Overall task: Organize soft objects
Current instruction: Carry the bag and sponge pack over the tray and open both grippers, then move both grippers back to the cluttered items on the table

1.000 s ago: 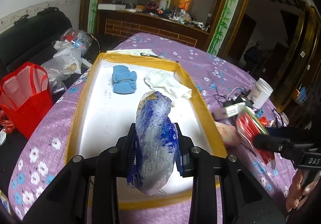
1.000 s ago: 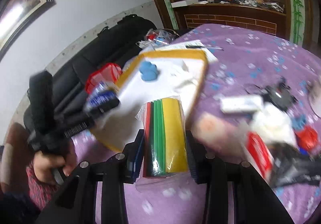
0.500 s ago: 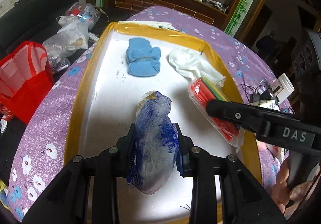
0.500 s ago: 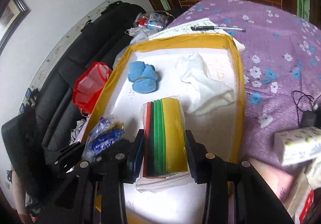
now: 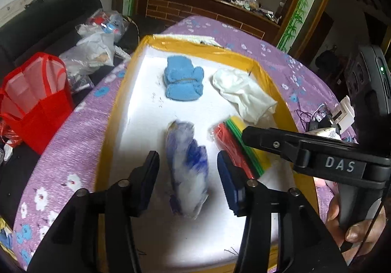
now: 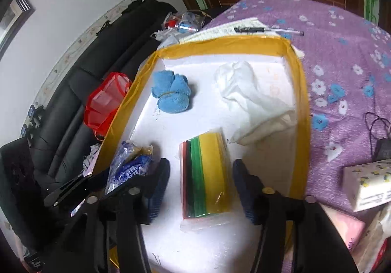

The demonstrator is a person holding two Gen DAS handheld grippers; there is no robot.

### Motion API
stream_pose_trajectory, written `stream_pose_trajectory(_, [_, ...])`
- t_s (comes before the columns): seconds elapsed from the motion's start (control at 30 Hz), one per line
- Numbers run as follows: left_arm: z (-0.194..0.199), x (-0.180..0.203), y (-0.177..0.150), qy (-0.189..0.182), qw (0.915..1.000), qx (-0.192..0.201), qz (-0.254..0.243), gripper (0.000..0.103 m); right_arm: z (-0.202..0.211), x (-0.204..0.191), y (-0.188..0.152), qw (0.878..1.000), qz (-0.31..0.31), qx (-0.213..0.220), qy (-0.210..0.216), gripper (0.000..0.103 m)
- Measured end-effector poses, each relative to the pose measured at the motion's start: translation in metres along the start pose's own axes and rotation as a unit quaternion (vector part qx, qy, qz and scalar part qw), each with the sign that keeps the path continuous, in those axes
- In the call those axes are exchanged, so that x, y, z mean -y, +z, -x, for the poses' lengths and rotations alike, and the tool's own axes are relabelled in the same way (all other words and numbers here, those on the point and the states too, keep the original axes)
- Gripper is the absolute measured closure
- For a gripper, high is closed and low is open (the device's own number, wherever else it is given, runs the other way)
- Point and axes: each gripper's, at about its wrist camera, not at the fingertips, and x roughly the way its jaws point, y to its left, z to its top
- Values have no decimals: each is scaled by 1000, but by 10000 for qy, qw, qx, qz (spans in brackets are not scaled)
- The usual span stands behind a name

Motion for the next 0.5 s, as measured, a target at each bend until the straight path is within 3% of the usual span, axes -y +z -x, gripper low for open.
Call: stream_pose_trajectory(0.5, [34,19,-11,-35,9996,271,-78,54,67,9,-19,9978,-16,444,491,43])
